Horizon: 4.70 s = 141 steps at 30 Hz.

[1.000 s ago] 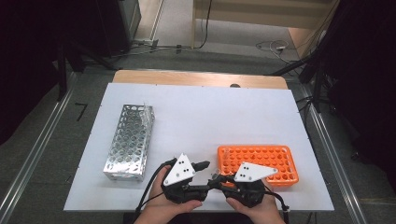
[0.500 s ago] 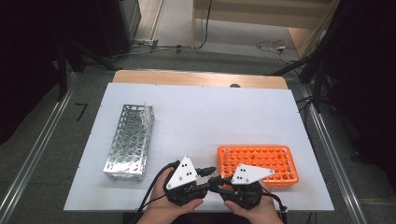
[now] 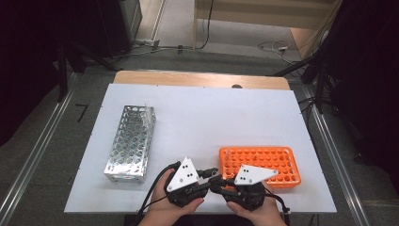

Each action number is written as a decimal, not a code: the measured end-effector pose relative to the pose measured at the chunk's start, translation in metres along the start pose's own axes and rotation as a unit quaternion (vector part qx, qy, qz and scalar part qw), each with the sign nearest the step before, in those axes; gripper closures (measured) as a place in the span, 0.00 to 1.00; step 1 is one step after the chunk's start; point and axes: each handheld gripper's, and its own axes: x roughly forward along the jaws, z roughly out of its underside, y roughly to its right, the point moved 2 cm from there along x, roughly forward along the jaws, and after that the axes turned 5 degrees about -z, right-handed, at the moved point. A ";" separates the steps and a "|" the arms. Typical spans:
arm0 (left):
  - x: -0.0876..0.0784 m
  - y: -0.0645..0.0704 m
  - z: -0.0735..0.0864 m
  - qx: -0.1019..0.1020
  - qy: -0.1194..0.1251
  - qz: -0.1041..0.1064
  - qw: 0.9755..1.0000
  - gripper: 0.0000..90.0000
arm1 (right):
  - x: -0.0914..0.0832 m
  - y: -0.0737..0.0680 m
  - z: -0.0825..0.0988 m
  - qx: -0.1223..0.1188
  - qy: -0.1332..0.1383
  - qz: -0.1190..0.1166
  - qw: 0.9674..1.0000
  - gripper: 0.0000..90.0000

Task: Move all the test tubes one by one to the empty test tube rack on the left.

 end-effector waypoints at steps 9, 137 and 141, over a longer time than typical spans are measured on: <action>-0.003 -0.006 -0.003 -0.007 0.012 -0.009 1.000 0.85 | -0.003 0.004 0.000 0.005 0.011 -0.006 1.000 0.71; -0.049 -0.209 0.022 -0.101 -0.049 -0.288 0.951 0.83 | -0.078 0.079 0.028 0.059 0.075 0.104 0.990 0.00; -0.050 -0.208 0.022 -0.104 -0.048 -0.286 0.951 0.79 | -0.077 0.079 0.028 0.058 0.074 0.104 0.990 0.00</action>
